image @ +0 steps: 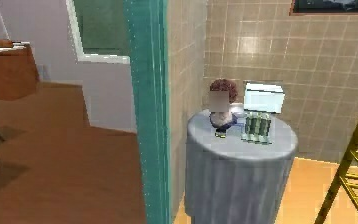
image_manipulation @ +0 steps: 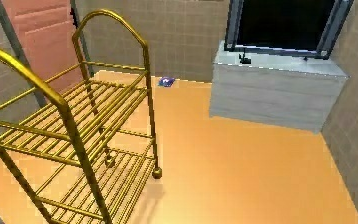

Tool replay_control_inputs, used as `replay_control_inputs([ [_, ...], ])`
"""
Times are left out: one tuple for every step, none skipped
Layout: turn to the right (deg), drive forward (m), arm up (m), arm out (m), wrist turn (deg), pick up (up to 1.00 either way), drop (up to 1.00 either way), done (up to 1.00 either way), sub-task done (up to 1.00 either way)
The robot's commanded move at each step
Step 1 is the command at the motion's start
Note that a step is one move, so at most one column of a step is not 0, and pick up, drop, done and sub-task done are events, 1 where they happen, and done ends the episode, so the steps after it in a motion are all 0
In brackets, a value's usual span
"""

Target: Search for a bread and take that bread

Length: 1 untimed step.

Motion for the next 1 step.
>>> replay_control_inputs([
  [0.0,0.3,0.0,0.0,0.0,0.0,0.0,0.0,0.0],
])
